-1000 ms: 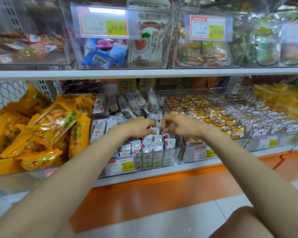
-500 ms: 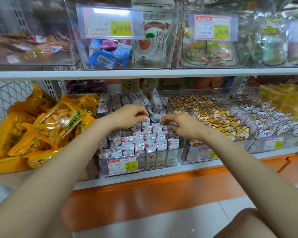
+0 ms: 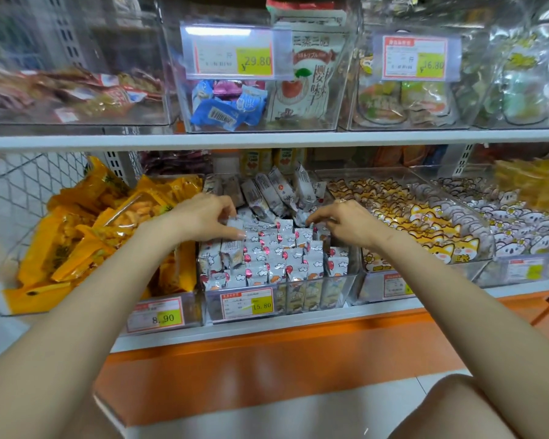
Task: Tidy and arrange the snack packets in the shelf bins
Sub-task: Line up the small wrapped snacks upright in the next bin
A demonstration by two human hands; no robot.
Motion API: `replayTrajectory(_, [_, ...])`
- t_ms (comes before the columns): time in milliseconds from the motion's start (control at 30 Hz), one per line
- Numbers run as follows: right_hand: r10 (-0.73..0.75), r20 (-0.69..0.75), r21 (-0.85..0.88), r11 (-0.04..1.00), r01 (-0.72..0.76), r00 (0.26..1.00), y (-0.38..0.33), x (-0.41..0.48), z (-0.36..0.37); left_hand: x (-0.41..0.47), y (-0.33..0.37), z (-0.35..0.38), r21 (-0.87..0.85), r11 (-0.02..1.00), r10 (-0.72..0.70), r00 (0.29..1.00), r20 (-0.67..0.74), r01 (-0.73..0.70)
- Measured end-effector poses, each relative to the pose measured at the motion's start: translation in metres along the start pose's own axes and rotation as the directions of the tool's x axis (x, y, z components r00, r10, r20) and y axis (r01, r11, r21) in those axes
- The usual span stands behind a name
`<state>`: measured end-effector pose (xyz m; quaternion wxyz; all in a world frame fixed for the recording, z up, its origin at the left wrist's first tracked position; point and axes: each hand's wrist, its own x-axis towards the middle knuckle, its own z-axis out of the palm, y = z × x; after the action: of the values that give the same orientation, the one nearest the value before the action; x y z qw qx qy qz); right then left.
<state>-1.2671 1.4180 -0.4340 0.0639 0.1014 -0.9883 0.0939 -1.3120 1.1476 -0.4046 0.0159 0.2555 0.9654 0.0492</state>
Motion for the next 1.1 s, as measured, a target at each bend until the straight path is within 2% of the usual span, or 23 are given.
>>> replayTrajectory(100, [0.017, -0.028, 0.030, 0.999, -0.016, 0.999, -0.002, -0.002, -0.002, -0.002, 0.002, 0.000, 0.034, 0.997, 0.062, 0.984, 0.169, -0.068])
replayTrajectory(200, [0.040, -0.107, 0.142, 0.990, -0.024, 0.993, -0.002, -0.006, -0.006, -0.001, -0.001, -0.003, -0.064, 0.991, 0.130, 0.914, 0.385, -0.114])
replayTrajectory(300, [0.063, -0.156, 0.247, 0.969, -0.023, 0.986, 0.001, -0.009, -0.009, 0.003, -0.004, -0.003, -0.103, 0.986, 0.166, 0.853, 0.494, -0.132])
replayTrajectory(367, [0.081, -0.170, 0.298, 0.954, -0.027, 0.982, 0.000, -0.011, -0.009, 0.004, -0.002, -0.002, -0.094, 0.986, 0.167, 0.871, 0.462, -0.139])
replayTrajectory(467, [0.078, -0.191, 0.370, 0.929, -0.002, 0.978, -0.004, -0.013, -0.009, 0.003, 0.004, 0.000, -0.048, 0.989, 0.147, 0.930, 0.336, -0.139])
replayTrajectory(600, [0.068, -0.230, 0.417, 0.908, 0.035, 0.971, -0.012, -0.015, -0.011, 0.000, 0.010, 0.000, 0.028, 0.991, 0.124, 0.969, 0.214, -0.133])
replayTrajectory(667, [0.043, -0.250, 0.419, 0.905, 0.068, 0.967, -0.018, -0.014, -0.011, -0.002, 0.010, -0.002, -0.031, 0.992, 0.124, 0.988, 0.090, -0.121])
replayTrajectory(700, [0.020, -0.258, 0.427, 0.899, 0.095, 0.966, -0.021, -0.014, -0.011, -0.002, 0.012, -0.004, -0.130, 0.986, 0.113, 0.993, 0.029, -0.108])
replayTrajectory(733, [-0.011, -0.259, 0.437, 0.890, 0.127, 0.966, -0.024, -0.014, -0.012, -0.003, 0.014, -0.006, -0.274, 0.957, 0.091, 0.996, -0.020, -0.093])
replayTrajectory(800, [-0.090, -0.235, 0.427, 0.885, 0.186, 0.968, -0.029, -0.013, -0.013, -0.001, 0.025, -0.009, -0.582, 0.812, 0.015, 0.998, -0.065, -0.050])
replayTrajectory(867, [-0.169, -0.214, 0.371, 0.897, 0.240, 0.962, -0.036, -0.012, -0.012, 0.001, 0.040, -0.007, -0.771, 0.637, -0.032, 0.999, 0.004, 0.023])
replayTrajectory(1000, [-0.252, -0.372, 0.292, 0.881, 0.371, 0.893, -0.049, -0.012, -0.005, 0.006, 0.068, 0.008, -0.906, 0.405, 0.036, 0.988, 0.151, 0.124])
replayTrajectory(1100, [-0.234, -0.498, 0.236, 0.890, 0.391, 0.835, -0.046, -0.015, -0.013, 0.009, 0.081, 0.009, -0.925, 0.362, 0.077, 0.985, 0.155, 0.118])
